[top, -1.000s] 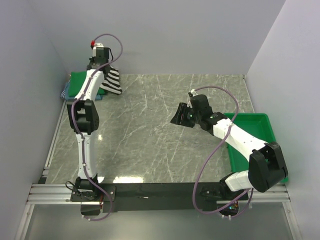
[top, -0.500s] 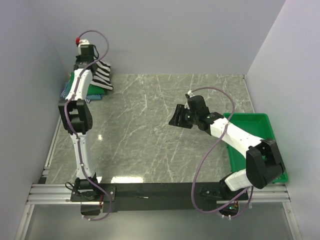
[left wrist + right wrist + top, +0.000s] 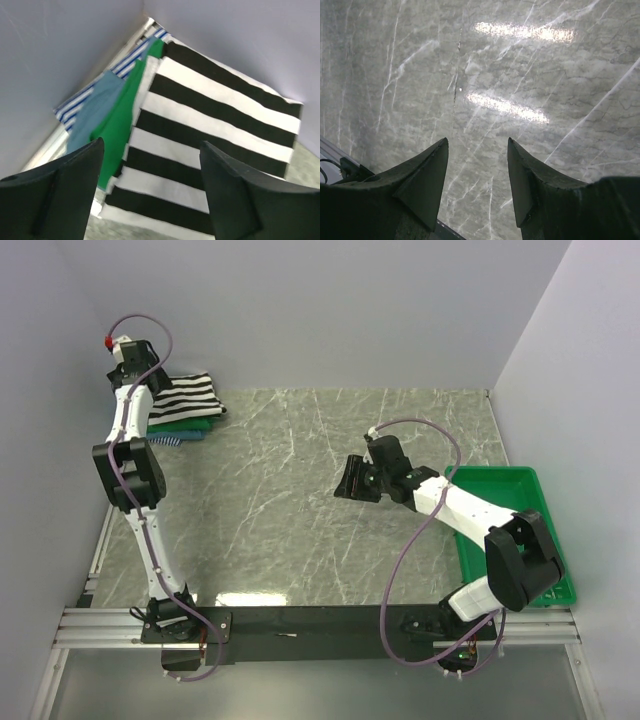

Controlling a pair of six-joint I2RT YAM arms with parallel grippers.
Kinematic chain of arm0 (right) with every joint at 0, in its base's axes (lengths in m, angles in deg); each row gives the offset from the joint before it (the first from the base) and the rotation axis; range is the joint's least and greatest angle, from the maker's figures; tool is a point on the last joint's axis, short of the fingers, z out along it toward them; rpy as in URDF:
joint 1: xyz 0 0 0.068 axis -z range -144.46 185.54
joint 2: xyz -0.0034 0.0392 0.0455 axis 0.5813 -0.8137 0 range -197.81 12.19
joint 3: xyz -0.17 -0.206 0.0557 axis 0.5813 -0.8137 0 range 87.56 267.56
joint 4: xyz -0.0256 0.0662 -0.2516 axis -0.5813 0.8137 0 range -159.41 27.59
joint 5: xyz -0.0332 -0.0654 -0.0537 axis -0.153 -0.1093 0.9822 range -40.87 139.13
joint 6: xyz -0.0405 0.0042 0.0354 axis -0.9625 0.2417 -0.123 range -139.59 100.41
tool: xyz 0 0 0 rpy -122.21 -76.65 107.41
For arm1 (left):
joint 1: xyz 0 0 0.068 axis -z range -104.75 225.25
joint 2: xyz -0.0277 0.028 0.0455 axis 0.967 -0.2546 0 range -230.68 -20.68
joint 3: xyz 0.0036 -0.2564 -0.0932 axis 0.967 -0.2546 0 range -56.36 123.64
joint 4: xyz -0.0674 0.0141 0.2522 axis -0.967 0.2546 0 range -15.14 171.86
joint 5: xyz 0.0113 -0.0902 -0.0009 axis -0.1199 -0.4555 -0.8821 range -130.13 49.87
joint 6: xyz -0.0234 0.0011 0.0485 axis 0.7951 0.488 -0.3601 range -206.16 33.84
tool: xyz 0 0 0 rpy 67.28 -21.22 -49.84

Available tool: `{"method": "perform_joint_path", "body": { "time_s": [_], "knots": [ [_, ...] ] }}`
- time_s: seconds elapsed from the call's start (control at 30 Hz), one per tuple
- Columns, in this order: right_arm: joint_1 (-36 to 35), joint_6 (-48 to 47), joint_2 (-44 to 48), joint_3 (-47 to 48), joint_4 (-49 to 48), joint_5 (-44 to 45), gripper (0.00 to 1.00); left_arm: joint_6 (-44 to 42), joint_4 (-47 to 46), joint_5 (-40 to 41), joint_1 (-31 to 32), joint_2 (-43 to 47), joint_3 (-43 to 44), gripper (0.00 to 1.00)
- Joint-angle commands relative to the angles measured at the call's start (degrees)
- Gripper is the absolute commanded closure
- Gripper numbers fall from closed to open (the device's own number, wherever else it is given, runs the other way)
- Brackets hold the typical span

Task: Fold and stack the tank tops
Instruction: Neatly place the folded tank top to the corner

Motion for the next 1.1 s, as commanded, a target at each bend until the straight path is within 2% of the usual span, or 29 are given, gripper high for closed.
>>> {"method": "perform_joint_path", "body": {
  "time_s": [0.0, 0.17, 0.23, 0.37, 0.57, 0.6, 0.67, 0.7, 0.87, 0.97, 1.07],
  "knots": [
    [-0.50, -0.56, 1.23, 0.03, -1.33, 1.96, 0.42, 5.06, -2.61, -2.34, 0.56, 8.01, -1.18, 0.16],
    [-0.59, -0.38, 3.26, -0.85, -1.06, 3.99, 0.42, 10.16, -4.54, -5.05, 0.82, 14.96, -7.50, 0.15],
    [-0.50, -0.38, 4.31, -1.20, -1.06, 4.95, 0.41, 12.71, -6.21, -8.39, 1.52, 19.44, -13.12, 0.14],
    [-0.42, -0.47, 6.68, -1.81, -0.71, 7.06, 0.41, 14.56, -6.66, -8.58, 6.09, 27.61, -23.32, 0.13],
    [-0.15, 0.41, 13.27, -5.15, -0.54, 11.63, 0.40, 20.27, -13.05, -9.90, 20.05, 47.29, -50.37, 0.13],
    [-0.06, 0.58, 14.50, -5.94, -0.19, 12.33, 0.40, 20.62, -14.81, -9.55, 24.77, 52.27, -56.59, 0.13],
    [0.11, 0.94, 18.71, -8.13, -0.10, 13.64, 0.39, 20.36, -15.01, -7.89, 29.80, 56.17, -61.29, 0.13],
    [0.02, 1.37, 21.51, -8.75, 0.60, 14.35, 0.38, 20.36, -15.27, -7.87, 34.44, 59.67, -65.48, 0.13],
    [0.20, 1.90, 30.75, -13.23, 2.72, 19.27, 0.31, 21.07, -14.92, -4.46, 46.15, 71.63, -77.80, 0.14],
    [0.20, 2.17, 36.99, -15.61, 3.68, 21.91, 0.22, 20.63, -13.69, -4.09, 48.37, 76.91, -81.59, 0.14],
    [0.11, 2.26, 41.39, -16.23, 6.13, 25.51, 0.21, 19.75, -11.67, -4.27, 49.16, 79.65, -82.49, 0.14]
  ]
}}
